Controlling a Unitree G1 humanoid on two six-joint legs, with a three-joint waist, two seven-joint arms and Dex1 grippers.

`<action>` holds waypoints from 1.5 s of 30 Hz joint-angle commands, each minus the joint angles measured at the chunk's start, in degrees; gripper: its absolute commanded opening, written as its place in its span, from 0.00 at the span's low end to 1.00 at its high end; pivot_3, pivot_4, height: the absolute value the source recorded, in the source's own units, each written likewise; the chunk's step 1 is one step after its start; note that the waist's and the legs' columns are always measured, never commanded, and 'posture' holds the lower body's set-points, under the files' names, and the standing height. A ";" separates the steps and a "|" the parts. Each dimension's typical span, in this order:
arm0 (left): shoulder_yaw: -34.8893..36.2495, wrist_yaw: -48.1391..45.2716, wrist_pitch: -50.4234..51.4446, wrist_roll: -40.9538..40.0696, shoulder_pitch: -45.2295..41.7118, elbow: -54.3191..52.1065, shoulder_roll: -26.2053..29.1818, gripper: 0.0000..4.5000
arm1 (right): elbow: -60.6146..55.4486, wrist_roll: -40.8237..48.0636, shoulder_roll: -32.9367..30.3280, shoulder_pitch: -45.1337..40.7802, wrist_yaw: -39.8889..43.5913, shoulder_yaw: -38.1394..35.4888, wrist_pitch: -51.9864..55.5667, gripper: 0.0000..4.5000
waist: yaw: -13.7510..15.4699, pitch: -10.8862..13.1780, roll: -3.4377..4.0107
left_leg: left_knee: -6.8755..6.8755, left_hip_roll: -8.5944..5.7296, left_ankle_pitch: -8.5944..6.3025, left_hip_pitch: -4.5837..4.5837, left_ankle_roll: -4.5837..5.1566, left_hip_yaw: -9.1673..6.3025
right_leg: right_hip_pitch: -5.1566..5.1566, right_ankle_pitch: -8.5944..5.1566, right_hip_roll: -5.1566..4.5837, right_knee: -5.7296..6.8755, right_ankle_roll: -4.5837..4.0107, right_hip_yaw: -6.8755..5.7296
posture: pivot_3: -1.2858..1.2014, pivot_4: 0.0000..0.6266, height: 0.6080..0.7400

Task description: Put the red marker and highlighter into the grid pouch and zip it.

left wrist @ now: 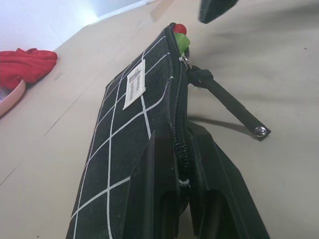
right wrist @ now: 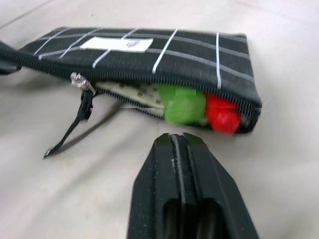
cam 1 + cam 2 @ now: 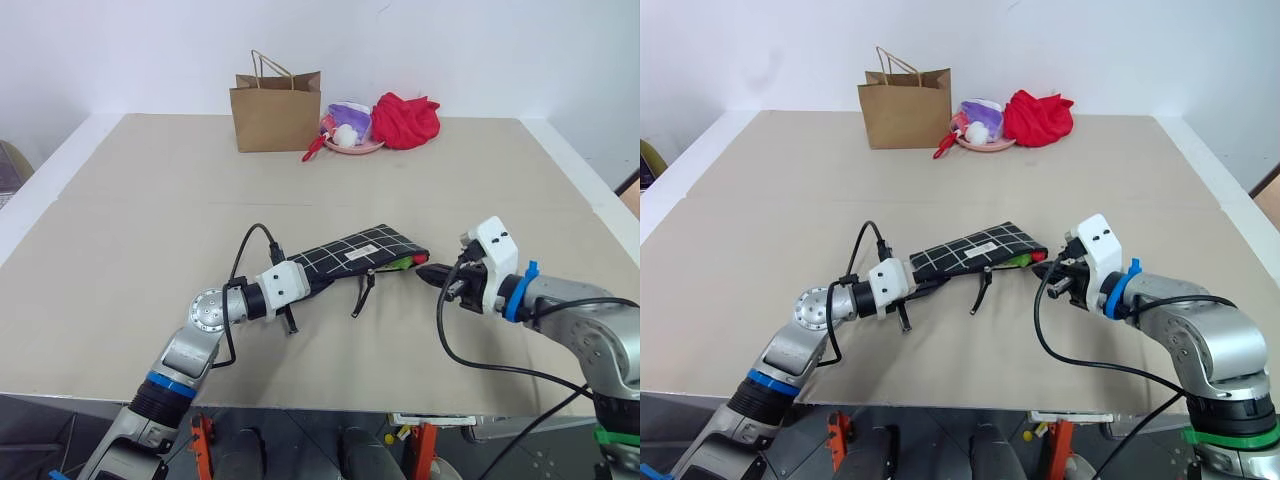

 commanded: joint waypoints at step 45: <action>0.35 -0.38 0.32 -1.82 0.15 -3.61 0.11 0.00 | 4.03 -5.50 -0.74 -1.93 1.66 -0.47 -4.89 0.01 | 0.02 0.00 0.00 | -0.01 0.00 0.00 0.00 0.00 0.00 | 0.00 -0.03 0.00 0.00 0.00 0.00 | 0.52 0.24 1.00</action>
